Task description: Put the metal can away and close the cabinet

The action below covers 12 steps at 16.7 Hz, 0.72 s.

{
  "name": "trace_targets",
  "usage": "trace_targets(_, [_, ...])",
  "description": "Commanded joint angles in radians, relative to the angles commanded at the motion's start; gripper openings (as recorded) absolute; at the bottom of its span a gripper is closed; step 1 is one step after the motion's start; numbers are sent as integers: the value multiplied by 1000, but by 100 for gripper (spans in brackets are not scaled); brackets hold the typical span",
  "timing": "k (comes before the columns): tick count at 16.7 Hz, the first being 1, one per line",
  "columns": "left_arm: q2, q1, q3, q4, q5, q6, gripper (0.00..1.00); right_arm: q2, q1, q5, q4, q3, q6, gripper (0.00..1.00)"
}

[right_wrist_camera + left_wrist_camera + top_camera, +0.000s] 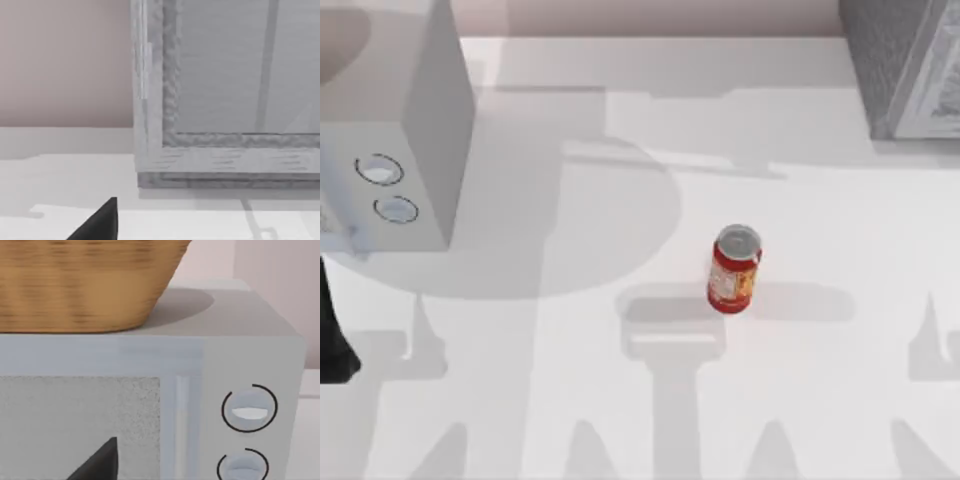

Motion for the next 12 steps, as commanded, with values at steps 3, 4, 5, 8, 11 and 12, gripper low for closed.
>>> trace_targets(3, [0, 0, 0, 0, 0, 0, 100, 2, -1, 6, 8, 5, 1, 100])
trace_targets(4, [0, 0, 0, 0, 0, 0, 100, 6, -4, 19, 24, 16, 2, 100])
trace_targets(5, [0, 0, 0, 0, 0, 0, 100, 16, -4, 37, 51, 32, 2, 100])
trace_targets(8, [0, 0, 0, 0, 0, 0, 100, 82, 15, 106, 164, 93, 2, 100])
trace_targets(11, [0, 0, 0, 0, 0, 0, 100, 213, 74, 183, 310, 160, -2, 100])
trace_targets(12, [0, 0, 0, 0, 0, 0, 100, 271, 102, 210, 364, 181, -2, 100])
